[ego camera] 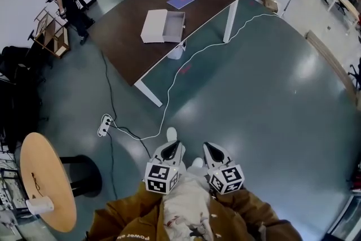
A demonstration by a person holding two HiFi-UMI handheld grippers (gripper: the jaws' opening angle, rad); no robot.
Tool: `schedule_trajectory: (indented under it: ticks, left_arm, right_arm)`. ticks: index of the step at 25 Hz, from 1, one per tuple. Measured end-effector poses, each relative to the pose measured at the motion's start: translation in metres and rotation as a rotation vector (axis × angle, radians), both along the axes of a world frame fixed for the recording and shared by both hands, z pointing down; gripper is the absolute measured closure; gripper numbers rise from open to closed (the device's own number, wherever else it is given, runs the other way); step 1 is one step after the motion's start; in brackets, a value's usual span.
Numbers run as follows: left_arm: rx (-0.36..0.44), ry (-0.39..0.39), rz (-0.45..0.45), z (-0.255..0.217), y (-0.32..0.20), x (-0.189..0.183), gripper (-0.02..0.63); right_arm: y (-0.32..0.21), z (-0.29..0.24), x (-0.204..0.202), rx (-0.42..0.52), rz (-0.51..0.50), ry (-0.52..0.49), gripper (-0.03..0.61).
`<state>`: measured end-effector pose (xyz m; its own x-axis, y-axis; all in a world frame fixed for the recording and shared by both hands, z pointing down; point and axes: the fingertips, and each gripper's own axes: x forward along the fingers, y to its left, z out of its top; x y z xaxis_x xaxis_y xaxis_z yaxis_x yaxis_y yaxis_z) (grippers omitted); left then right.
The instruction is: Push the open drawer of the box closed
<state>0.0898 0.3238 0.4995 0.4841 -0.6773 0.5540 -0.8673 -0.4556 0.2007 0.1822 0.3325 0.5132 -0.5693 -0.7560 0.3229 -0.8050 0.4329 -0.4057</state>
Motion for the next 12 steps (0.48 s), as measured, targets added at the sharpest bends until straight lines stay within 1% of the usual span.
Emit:
schedule_trajectory:
  ticks: [3,6,9,12]
  left_arm:
    - [0.001,0.007,-0.004,0.003,-0.021,0.002,0.607]
    - [0.003,0.022,-0.013,0.007,-0.052,-0.003,0.607]
    - [-0.007,0.038,-0.004,0.018,-0.092,-0.009,0.607]
    - [-0.024,0.054,0.006,0.031,-0.144,-0.021,0.607]
  right_arm:
    - [-0.023,0.006,0.006,-0.013,0.01,0.005,0.572]
    - [-0.05,0.012,0.001,-0.022,0.001,0.015,0.572]
    - [-0.087,0.022,-0.009,-0.03,-0.005,0.036,0.572]
    - [-0.136,0.036,-0.02,-0.057,0.009,0.056,0.572]
